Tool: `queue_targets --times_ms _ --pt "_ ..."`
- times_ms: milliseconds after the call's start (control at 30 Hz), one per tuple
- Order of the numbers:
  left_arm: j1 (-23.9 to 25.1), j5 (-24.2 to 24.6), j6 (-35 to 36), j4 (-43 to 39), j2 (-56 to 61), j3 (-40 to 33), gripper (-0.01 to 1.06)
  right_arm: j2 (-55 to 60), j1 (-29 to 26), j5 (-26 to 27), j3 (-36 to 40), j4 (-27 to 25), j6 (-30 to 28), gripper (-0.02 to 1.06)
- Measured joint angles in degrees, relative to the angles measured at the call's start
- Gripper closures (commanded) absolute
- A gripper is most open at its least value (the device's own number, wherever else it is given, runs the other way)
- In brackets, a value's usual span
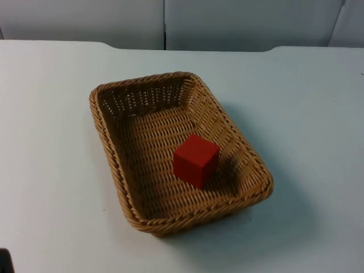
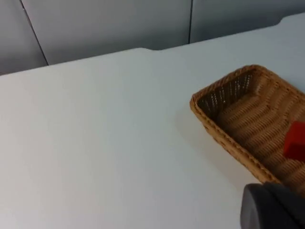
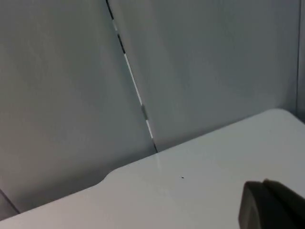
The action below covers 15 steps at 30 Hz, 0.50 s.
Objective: Pick up the basket with the left hand and place the cube into the basket with the right hand.
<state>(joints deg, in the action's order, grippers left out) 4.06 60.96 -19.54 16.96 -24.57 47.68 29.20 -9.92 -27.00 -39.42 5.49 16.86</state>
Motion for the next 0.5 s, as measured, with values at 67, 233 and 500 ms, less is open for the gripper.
queue_targets --times_ms 67,233,500 --pt "0.0 0.4 0.0 0.0 3.9 -4.0 1.05 -6.4 0.0 -2.0 2.7 0.0 -1.9 1.05" --pt "-0.1 0.5 0.0 1.1 11.2 -12.7 1.05 -18.9 1.8 -5.9 6.8 -2.5 -6.1 1.05" --pt "-2.0 2.1 3.1 1.5 16.4 -17.6 1.05 -29.1 3.9 -21.5 7.8 -18.7 -22.9 1.05"
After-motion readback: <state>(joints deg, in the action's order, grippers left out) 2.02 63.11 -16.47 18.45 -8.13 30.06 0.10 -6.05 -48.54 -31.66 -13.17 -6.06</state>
